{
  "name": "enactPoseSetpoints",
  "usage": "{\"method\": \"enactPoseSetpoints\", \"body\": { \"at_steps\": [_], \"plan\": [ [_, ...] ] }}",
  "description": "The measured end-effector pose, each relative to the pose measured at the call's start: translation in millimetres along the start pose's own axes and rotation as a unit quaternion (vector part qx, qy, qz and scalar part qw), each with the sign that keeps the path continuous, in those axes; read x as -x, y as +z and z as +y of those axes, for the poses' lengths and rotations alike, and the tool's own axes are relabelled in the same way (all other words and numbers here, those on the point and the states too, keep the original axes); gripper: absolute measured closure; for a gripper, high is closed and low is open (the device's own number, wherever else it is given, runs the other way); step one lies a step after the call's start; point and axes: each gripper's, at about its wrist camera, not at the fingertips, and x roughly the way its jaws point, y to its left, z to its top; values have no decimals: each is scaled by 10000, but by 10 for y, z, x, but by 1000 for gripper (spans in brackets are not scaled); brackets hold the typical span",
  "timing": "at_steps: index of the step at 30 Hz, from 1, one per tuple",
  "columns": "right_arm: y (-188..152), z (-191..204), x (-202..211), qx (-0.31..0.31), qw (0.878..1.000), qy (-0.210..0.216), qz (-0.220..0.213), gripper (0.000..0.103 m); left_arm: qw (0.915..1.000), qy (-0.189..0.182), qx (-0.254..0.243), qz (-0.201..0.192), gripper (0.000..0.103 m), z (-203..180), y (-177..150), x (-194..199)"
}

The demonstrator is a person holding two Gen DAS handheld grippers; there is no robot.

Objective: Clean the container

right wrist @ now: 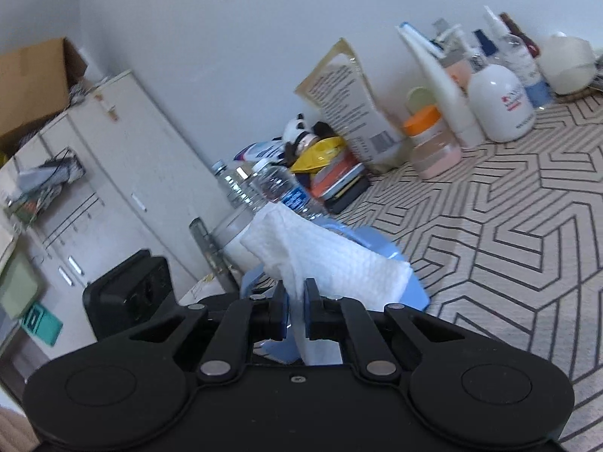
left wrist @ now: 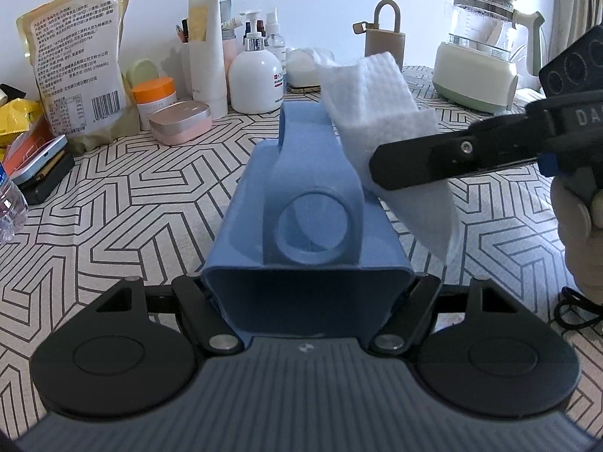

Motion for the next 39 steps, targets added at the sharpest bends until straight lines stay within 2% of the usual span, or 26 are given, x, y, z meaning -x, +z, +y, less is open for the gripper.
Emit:
{"method": "enactPoseSetpoints", "body": {
  "at_steps": [7,8,10,12,15,25,32,36,37,39],
  "plan": [
    [-7,-12,20,-7,10000,-75,-33,94,10000,-52,52,7,29,31,-1,-7],
    [-13,14,3,53,10000,52,31,89,10000,-64,74,13,29,39,0,-9],
    [-37,94,-53,216,9988,386,207,90,10000,-58,65,12,29,36,-1,-11],
    [-48,190,-111,431,9973,499,308,90,10000,-53,48,5,29,30,-2,-9],
    [-39,139,-107,289,9979,491,303,95,10000,-46,35,3,29,23,-3,-8],
    [-19,66,-79,85,9990,393,196,96,10000,-53,31,6,29,16,0,-4],
    [11,-81,29,-280,9996,-40,-35,96,10000,-65,46,47,29,17,6,-16],
    [8,-84,10,-250,9992,-319,-16,95,9999,-56,128,47,29,44,5,-16],
    [5,-67,-2,-196,9991,-368,2,87,9999,-57,147,44,29,51,4,-15],
    [-2,-35,-20,-110,9991,-400,18,86,9999,-51,142,42,29,48,3,-15]
  ]
}}
